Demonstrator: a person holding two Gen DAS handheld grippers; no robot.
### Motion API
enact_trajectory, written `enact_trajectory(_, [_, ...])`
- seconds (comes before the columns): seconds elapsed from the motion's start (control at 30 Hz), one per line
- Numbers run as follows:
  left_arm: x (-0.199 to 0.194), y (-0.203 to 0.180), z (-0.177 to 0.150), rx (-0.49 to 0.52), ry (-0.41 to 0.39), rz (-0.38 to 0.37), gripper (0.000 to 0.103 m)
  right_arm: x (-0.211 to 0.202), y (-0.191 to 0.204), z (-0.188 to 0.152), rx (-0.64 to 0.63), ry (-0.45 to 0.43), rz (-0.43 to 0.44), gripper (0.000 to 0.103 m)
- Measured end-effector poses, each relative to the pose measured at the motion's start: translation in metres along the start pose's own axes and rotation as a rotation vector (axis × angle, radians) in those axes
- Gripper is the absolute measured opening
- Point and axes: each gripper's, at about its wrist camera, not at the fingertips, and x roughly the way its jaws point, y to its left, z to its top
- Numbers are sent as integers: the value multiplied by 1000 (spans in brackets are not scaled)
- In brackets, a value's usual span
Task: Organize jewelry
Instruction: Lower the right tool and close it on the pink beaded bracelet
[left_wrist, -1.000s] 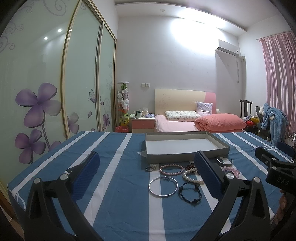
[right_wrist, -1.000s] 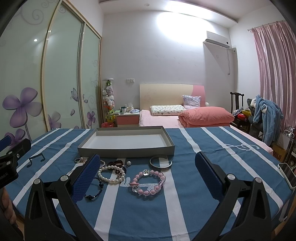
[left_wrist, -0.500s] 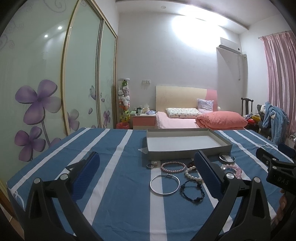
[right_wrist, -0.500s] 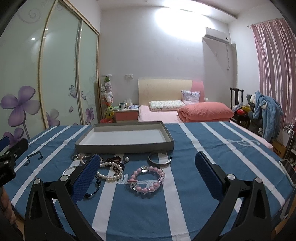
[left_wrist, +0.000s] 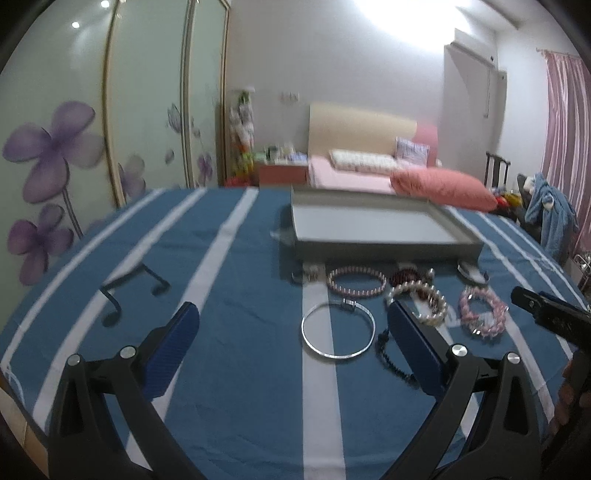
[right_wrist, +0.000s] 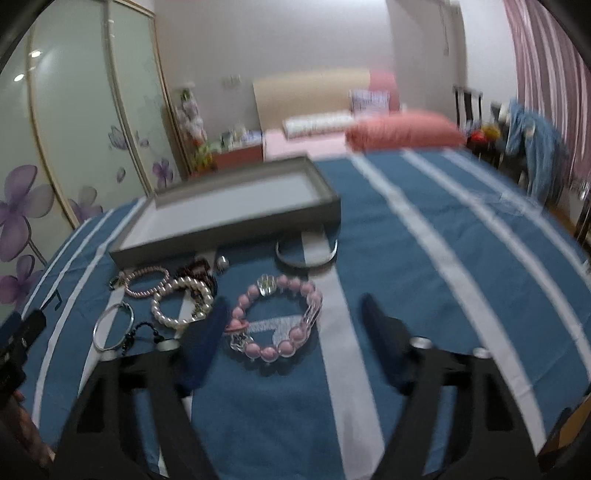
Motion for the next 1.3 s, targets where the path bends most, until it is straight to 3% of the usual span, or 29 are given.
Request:
enact_trajectory(0.2, [26, -2, 0, 23, 103, -26, 99, 31, -8, -1, 91, 141, 7, 46])
enact_trajectory(0.33, [42, -8, 1, 65, 163, -33, 99, 38, -7, -1, 70, 171, -15, 30])
enact_trajectory(0.5, [63, -16, 3, 106, 241, -22, 99, 35, -4, -3, 42, 161, -39, 20])
enact_trajectory(0.73, [82, -16, -1, 120, 335, -7, 99, 38, -10, 2, 53, 161, -24, 20])
enact_trajectory(0.83, [84, -16, -3, 115, 360, -39, 99, 39, -11, 4, 57, 161, -17, 20])
enact_trajectory(1.3, [111, -22, 8, 117, 386, -41, 96, 43, -13, 6, 62, 161, -10, 20])
